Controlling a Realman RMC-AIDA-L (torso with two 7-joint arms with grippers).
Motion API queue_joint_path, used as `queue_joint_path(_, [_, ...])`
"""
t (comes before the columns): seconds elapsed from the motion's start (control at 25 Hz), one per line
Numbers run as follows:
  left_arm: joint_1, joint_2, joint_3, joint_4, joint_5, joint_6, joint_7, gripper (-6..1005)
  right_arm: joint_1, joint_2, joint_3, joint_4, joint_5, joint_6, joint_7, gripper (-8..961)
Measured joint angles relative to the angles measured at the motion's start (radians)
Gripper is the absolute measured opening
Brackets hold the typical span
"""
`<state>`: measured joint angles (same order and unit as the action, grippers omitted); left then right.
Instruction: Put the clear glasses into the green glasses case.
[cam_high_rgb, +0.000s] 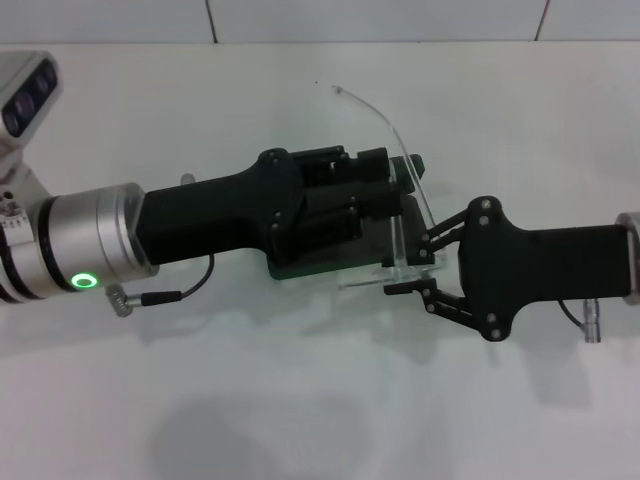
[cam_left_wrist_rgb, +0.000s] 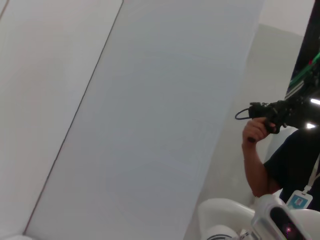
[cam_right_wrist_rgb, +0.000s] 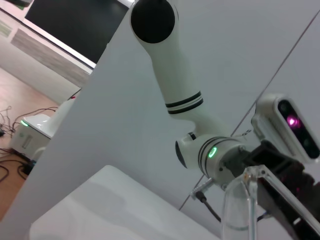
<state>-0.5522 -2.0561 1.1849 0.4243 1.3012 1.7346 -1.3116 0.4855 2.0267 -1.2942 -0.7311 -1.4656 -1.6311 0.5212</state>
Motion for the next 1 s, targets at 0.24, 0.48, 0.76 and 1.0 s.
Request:
queue_joint_path(0.24, [-0.013,-0.008,0.001,-0.001,0.039,-0.002,-0.031,469,-0.011,0.001,-0.001,-0.003,0.013,-0.013,-0.03,118])
queue_joint_path(0.48, [-0.036,-0.019,0.001,-0.001,0.076,-0.004,-0.05,469,-0.013,0.0,-0.001,-0.005,0.017,-0.013,-0.04,118])
queue_joint_path(0.76, [-0.056,-0.022,0.001,-0.003,0.097,-0.007,-0.05,469,-0.016,-0.002,0.0,-0.005,0.017,-0.013,-0.041,118])
queue_joint_path(1.0, [-0.045,-0.013,-0.013,0.004,0.087,-0.018,-0.044,468,-0.029,-0.006,0.004,-0.006,0.018,-0.025,-0.042,118])
